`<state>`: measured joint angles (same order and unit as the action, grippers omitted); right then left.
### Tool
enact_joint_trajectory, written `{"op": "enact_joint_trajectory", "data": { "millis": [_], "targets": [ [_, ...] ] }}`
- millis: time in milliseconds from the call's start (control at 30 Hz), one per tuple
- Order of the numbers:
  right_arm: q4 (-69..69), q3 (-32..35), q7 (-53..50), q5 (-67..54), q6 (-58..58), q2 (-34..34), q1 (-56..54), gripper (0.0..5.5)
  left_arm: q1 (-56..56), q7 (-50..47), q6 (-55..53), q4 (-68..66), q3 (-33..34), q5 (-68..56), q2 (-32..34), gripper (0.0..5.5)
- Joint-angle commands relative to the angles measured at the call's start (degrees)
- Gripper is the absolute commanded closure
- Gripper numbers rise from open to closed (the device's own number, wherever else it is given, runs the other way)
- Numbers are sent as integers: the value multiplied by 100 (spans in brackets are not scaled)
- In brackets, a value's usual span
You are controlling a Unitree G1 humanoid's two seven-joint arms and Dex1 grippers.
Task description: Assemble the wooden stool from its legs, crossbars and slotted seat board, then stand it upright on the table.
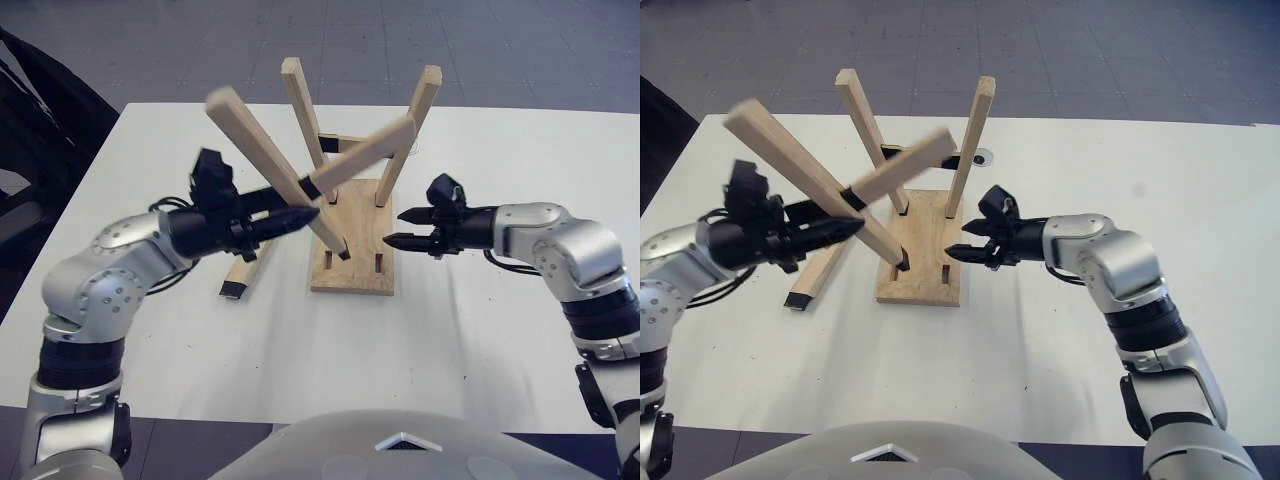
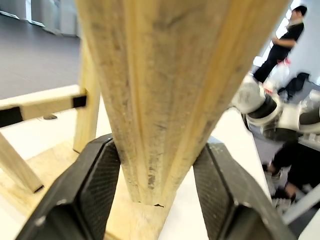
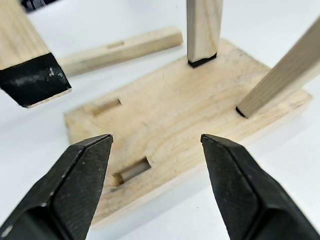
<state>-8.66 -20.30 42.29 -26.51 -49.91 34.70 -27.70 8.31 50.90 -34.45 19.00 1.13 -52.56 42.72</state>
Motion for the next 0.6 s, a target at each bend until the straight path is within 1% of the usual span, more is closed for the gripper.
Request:
{"op": "enact_joint_trajectory", "data": {
  "millis": [33,167,367,500,600],
  "targets": [
    [-66,-527,-97,629,28,-59,-158,225,-35,338,605,-229,-269,797,-150,339],
    [-161,-1000,-8,1194,86,99,-51,225,89,432,931,-494,-228,1214,-312,339],
    [-225,-1322,-7,1790,296,-2,-89,225,50,685,1126,-577,-298,1558,-350,339],
    [-613,-1809,173,2465,802,211,-113,225,80,910,1265,-743,-322,1781,-336,339],
    [-603,-2358,491,3380,1733,681,-147,225,141,1068,1260,-785,-332,1835,-338,339]
  ]
}}
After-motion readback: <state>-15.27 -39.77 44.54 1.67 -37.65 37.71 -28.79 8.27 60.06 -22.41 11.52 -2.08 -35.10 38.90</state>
